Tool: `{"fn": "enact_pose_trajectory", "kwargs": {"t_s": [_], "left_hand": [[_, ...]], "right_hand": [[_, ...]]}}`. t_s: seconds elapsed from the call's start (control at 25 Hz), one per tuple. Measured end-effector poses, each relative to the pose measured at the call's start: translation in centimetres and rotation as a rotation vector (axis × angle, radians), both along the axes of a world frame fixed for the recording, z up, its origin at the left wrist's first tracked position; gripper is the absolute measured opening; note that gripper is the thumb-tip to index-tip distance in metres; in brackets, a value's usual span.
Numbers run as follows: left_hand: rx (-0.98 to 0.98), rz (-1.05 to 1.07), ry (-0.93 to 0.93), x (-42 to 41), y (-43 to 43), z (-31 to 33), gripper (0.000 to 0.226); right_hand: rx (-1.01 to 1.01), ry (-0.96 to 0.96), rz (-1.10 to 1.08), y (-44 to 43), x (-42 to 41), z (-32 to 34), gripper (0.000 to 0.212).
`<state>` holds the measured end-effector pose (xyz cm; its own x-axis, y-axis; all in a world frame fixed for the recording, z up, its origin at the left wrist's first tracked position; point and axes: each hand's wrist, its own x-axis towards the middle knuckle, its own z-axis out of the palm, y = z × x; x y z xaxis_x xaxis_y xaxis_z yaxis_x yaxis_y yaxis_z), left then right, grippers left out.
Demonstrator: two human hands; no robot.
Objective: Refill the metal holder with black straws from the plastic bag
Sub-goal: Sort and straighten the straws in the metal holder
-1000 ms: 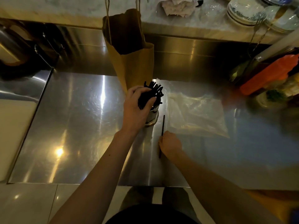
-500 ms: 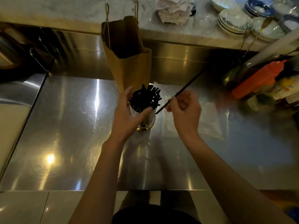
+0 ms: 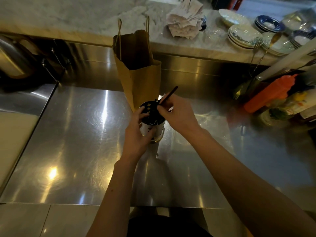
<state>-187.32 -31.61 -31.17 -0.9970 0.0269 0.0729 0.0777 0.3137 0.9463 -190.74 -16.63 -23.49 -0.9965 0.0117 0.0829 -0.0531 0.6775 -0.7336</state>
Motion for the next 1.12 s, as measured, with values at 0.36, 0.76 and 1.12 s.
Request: {"fn": "enact_pose_trajectory", "kwargs": {"t_s": [0.36, 0.76, 1.12], "left_hand": [[-0.087, 0.092, -0.068, 0.5, 0.3, 0.7, 0.075], [-0.089, -0.131, -0.218, -2.4, -0.6, 1.5, 0.095], [-0.153, -0.154, -0.255, 1.0, -0.9, 1.4, 0.075]], "right_hand": [[0.070, -0.035, 0.075, -1.3, 0.7, 0.4, 0.052], [-0.430, -0.434, -0.056, 0.1, 3.1, -3.6, 0.097], [-0.681, -0.319, -0.176, 1.0, 4.0, -4.3, 0.044]]}}
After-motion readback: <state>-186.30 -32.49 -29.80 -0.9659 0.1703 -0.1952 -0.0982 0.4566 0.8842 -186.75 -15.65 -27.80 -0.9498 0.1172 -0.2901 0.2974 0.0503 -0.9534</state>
